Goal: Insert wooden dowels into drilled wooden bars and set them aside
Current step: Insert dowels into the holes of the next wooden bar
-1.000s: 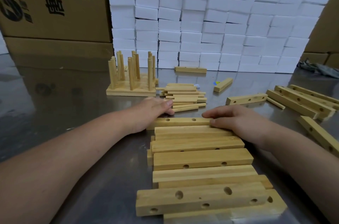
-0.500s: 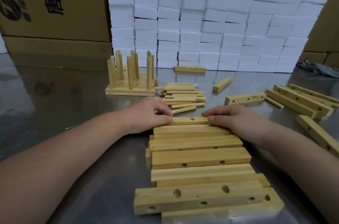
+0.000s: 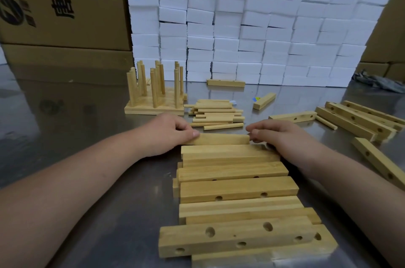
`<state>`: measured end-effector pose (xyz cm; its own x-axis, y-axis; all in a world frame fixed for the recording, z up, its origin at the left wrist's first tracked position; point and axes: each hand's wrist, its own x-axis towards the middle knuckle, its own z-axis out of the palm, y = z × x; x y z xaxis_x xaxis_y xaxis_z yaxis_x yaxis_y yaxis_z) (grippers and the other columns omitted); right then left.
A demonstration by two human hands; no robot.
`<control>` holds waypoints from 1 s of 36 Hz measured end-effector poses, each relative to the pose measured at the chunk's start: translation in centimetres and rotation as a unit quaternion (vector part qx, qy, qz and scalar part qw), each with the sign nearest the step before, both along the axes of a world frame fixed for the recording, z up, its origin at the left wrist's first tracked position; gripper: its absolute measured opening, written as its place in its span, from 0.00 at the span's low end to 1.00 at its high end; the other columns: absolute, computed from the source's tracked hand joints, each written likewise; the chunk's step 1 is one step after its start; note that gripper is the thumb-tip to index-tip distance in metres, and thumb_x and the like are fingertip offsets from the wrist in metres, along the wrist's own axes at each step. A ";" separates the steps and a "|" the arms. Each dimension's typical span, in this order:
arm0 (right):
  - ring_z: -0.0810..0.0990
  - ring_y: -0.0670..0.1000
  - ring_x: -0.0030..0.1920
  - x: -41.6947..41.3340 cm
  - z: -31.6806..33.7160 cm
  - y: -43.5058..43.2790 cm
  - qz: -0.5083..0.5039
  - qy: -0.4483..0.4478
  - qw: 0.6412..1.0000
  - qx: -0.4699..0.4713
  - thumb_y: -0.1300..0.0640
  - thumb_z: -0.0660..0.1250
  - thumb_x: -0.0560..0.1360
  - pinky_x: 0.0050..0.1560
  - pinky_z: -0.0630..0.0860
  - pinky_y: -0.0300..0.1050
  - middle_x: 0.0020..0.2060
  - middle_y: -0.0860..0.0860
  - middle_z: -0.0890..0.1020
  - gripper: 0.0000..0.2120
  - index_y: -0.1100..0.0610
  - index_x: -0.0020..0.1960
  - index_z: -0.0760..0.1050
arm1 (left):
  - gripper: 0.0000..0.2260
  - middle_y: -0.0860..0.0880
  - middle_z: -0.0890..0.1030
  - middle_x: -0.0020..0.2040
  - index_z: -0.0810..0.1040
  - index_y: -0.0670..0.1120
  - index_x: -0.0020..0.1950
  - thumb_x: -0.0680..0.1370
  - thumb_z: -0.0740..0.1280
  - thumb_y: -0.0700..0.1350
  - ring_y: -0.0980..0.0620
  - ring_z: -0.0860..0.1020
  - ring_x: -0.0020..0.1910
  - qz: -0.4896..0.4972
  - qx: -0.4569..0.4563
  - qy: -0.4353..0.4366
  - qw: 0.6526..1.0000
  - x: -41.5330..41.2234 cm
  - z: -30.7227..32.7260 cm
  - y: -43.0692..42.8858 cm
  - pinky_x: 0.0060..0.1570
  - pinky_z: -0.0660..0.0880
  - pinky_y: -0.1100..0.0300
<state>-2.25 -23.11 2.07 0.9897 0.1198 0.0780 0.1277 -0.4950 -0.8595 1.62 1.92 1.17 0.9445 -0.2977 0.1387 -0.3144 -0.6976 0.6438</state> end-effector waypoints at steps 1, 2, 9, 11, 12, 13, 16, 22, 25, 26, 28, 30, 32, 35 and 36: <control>0.78 0.37 0.43 0.0 0.0 0.0 -0.007 -0.003 1.000 0.015 0.53 0.65 0.76 0.39 0.67 0.30 0.42 0.42 0.83 0.06 0.46 0.49 0.79 | 0.09 0.55 0.81 0.46 0.82 0.52 0.42 0.75 0.65 0.55 0.58 0.77 0.48 0.006 -0.008 -0.003 1.000 0.0 0.1 0.0 0.45 0.71 0.66; 0.79 0.36 0.42 0.1 0.0 0.0 -0.012 -0.008 1.000 0.028 0.54 0.65 0.76 0.38 0.67 0.28 0.40 0.42 0.84 0.06 0.46 0.49 0.79 | 0.10 0.56 0.81 0.47 0.81 0.52 0.44 0.75 0.64 0.56 0.60 0.76 0.48 0.011 -0.016 -0.003 1.000 -0.1 0.1 0.0 0.43 0.69 0.68; 0.79 0.41 0.50 0.4 -0.1 0.0 -0.019 -0.043 0.997 0.068 0.56 0.67 0.75 0.56 0.72 0.43 0.40 0.41 0.84 0.11 0.45 0.55 0.76 | 0.15 0.58 0.79 0.28 0.79 0.54 0.37 0.76 0.59 0.60 0.59 0.72 0.34 0.065 -0.117 -0.009 0.991 -0.4 1.0 -0.5 0.34 0.63 0.61; 0.78 0.43 0.53 0.3 -0.1 0.0 -0.022 -0.074 0.995 0.069 0.57 0.65 0.75 0.62 0.70 0.47 0.41 0.40 0.84 0.12 0.45 0.57 0.74 | 0.14 0.51 0.79 0.29 0.80 0.51 0.45 0.77 0.60 0.57 0.54 0.71 0.31 0.045 -0.199 0.064 0.977 -0.6 1.4 -0.5 0.34 0.63 0.60; 0.78 0.43 0.54 0.3 0.0 0.0 -0.023 -0.089 0.993 0.071 0.58 0.64 0.76 0.64 0.68 0.48 0.42 0.40 0.84 0.13 0.45 0.59 0.73 | 0.13 0.48 0.79 0.32 0.79 0.48 0.48 0.78 0.60 0.55 0.53 0.71 0.30 0.030 -0.249 0.109 0.962 -0.7 1.6 -0.6 0.33 0.64 0.59; 0.78 0.44 0.55 0.2 0.0 0.0 -0.021 -0.103 0.992 0.073 0.58 0.64 0.76 0.66 0.68 0.49 0.43 0.40 0.84 0.15 0.45 0.60 0.73 | 0.13 0.46 0.79 0.34 0.79 0.44 0.50 0.78 0.61 0.52 0.53 0.71 0.29 0.014 -0.296 0.148 0.944 -0.7 1.8 -0.7 0.33 0.67 0.60; 0.79 0.41 0.53 0.0 0.1 0.1 0.001 -0.135 0.987 0.087 0.55 0.65 0.75 0.62 0.70 0.45 0.45 0.41 0.84 0.18 0.43 0.63 0.69 | 0.11 0.45 0.81 0.35 0.77 0.40 0.50 0.77 0.62 0.47 0.54 0.70 0.24 -0.023 -0.368 0.222 0.903 -1.0 2.2 -0.9 0.28 0.73 0.64; 0.80 0.41 0.51 -0.5 0.3 0.3 0.061 -0.171 0.978 0.103 0.58 0.69 0.72 0.53 0.72 0.38 0.43 0.41 0.83 0.24 0.36 0.60 0.66 | 0.12 0.45 0.81 0.34 0.78 0.41 0.50 0.78 0.61 0.48 0.54 0.70 0.24 -0.026 -0.337 0.230 0.912 -1.7 2.8 -1.0 0.27 0.73 0.65; 0.80 0.43 0.50 -1.0 0.7 0.4 0.067 -0.175 0.977 0.104 0.47 0.70 0.66 0.51 0.74 0.36 0.40 0.41 0.82 0.25 0.35 0.59 0.67 | 0.12 0.47 0.81 0.33 0.78 0.40 0.49 0.77 0.62 0.49 0.55 0.71 0.25 -0.029 -0.320 0.215 0.922 -1.9 3.0 -1.0 0.28 0.73 0.66; 0.81 0.43 0.49 -1.1 0.7 0.5 0.064 -0.173 0.977 0.107 0.43 0.69 0.63 0.49 0.75 0.32 0.39 0.41 0.81 0.25 0.35 0.59 0.68 | 0.13 0.48 0.81 0.31 0.79 0.40 0.48 0.76 0.63 0.49 0.55 0.72 0.25 -0.030 -0.308 0.202 0.929 -2.0 3.0 -1.1 0.28 0.72 0.67; 0.81 0.46 0.48 -1.3 0.7 0.6 0.049 -0.173 0.978 0.101 0.41 0.67 0.62 0.43 0.74 0.27 0.37 0.45 0.80 0.22 0.37 0.56 0.71 | 0.14 0.49 0.79 0.29 0.81 0.45 0.43 0.72 0.65 0.54 0.57 0.71 0.26 -0.033 -0.255 0.155 0.954 -2.4 3.0 -1.1 0.27 0.68 0.65; 0.79 0.53 0.48 -1.3 0.8 0.8 0.029 -0.179 0.979 0.094 0.47 0.68 0.69 0.39 0.73 0.31 0.36 0.53 0.76 0.12 0.39 0.52 0.74 | 0.13 0.50 0.80 0.31 0.82 0.49 0.33 0.67 0.66 0.58 0.58 0.70 0.26 -0.032 -0.193 0.097 0.976 -2.7 3.0 -1.2 0.28 0.64 0.63; 0.80 0.50 0.43 -1.3 0.9 0.9 0.022 -0.177 0.980 0.088 0.53 0.67 0.73 0.37 0.74 0.34 0.38 0.60 0.77 0.07 0.43 0.49 0.76 | 0.12 0.52 0.82 0.34 0.82 0.50 0.32 0.63 0.68 0.58 0.63 0.74 0.26 -0.033 -0.183 0.063 0.981 -2.7 3.0 -1.4 0.31 0.67 0.61; 0.77 0.35 0.35 -1.6 1.0 1.0 0.030 -0.170 0.982 0.080 0.55 0.66 0.74 0.35 0.72 0.27 0.35 0.53 0.79 0.05 0.48 0.49 0.78 | 0.16 0.53 0.84 0.42 0.83 0.51 0.40 0.56 0.71 0.57 0.58 0.80 0.44 -0.015 -0.201 0.034 0.979 -2.4 2.9 -1.3 0.49 0.75 0.56; 0.77 0.34 0.34 -1.6 1.0 1.0 0.030 -0.165 0.983 0.080 0.55 0.66 0.74 0.35 0.71 0.26 0.36 0.51 0.79 0.05 0.49 0.49 0.78 | 0.14 0.54 0.83 0.44 0.83 0.53 0.40 0.58 0.72 0.56 0.57 0.79 0.47 -0.007 -0.199 0.020 0.980 -2.4 3.0 -1.3 0.49 0.74 0.59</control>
<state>-3.86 -22.13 3.10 0.8985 0.1373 0.4169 0.4381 -0.3403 -0.8321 -0.74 0.63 4.14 0.9479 -0.2394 0.2102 -0.2914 -0.3844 0.8760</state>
